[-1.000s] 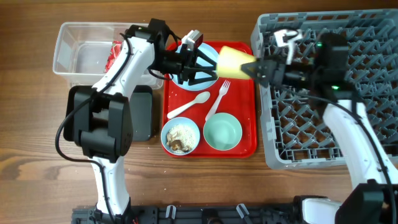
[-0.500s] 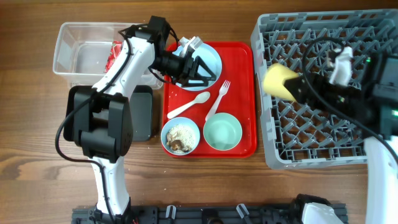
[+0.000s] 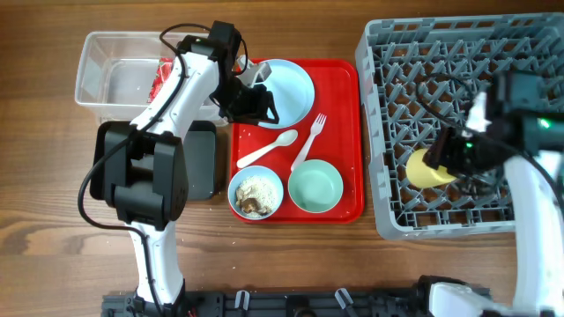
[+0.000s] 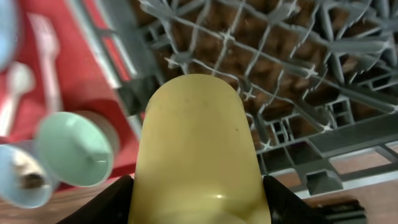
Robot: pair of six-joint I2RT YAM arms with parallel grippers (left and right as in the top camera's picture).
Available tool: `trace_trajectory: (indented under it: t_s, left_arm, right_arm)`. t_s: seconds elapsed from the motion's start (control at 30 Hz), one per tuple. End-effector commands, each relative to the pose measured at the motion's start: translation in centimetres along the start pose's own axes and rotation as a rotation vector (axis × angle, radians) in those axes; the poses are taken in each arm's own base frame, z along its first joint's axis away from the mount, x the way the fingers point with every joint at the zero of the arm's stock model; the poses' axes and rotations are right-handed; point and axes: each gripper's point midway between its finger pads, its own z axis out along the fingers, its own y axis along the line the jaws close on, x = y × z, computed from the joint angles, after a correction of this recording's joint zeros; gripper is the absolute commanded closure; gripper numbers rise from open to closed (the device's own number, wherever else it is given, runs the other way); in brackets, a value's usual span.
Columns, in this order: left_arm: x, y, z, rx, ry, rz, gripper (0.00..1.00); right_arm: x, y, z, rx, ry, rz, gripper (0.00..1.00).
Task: Sort waste into correct bins and load items into the dishwasher rack
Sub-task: 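Place the yellow cup into the dishwasher rack with the right gripper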
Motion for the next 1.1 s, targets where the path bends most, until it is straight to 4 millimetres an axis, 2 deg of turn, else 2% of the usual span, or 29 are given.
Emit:
trace_trajectory:
  t_s: [0.0, 0.2, 0.23, 0.3, 0.37, 0.5, 0.6, 0.73, 0.83, 0.97, 1.07]
  left_arm:
    - [-0.6, -0.2, -1.4, -0.034, -0.043, 0.019, 0.44]
    - [-0.6, -0.2, -1.4, -0.034, -0.043, 0.019, 0.42]
    - [-0.6, -0.2, -1.4, -0.034, -0.043, 0.018, 0.39]
    - [-0.6, -0.2, -1.4, -0.034, -0.043, 0.018, 0.34]
    - [-0.6, -0.3, -1.4, -0.033, -0.043, 0.018, 0.28]
    - [-0.7, -0.4, -1.6, -0.033, -0.048, -0.001, 0.23]
    - [-1.1, -0.9, -3.1, -0.032, -0.073, -0.004, 0.22]
    - [-1.8, -2.5, -6.9, -0.033, -0.141, 0.021, 0.18]
    - [-1.9, -4.1, -10.4, -0.05, -0.211, 0.054, 0.12]
    - [-0.7, -5.0, -14.4, -0.122, -0.294, 0.033, 0.09]
    - [0.8, -5.0, -15.5, -0.15, -0.292, -0.044, 0.08]
  right_arm:
    - [-0.3, -0.1, 2.2, 0.084, 0.057, -0.008, 0.69]
    - [-0.4, 0.4, 4.7, 0.121, 0.141, -0.032, 0.66]
    - [-0.4, 0.3, 5.0, 0.127, 0.153, -0.033, 0.63]
    - [-0.3, 0.3, 5.5, 0.132, 0.171, -0.033, 0.43]
    - [-0.3, 0.2, 5.7, 0.135, 0.181, -0.037, 0.27]
    - [-0.4, 0.6, 5.6, 0.113, 0.177, -0.038, 0.17]
    - [-0.6, 1.2, 5.2, 0.079, 0.169, -0.064, 0.14]
    - [-1.4, 2.7, 3.7, 0.007, 0.133, -0.09, 0.13]
    - [-2.6, 3.8, 1.2, -0.042, 0.056, -0.1, 0.13]
    - [-3.8, 5.6, -2.8, -0.136, -0.075, -0.164, 0.16]
    - [-4.3, 6.2, -5.0, -0.177, -0.17, -0.186, 0.16]
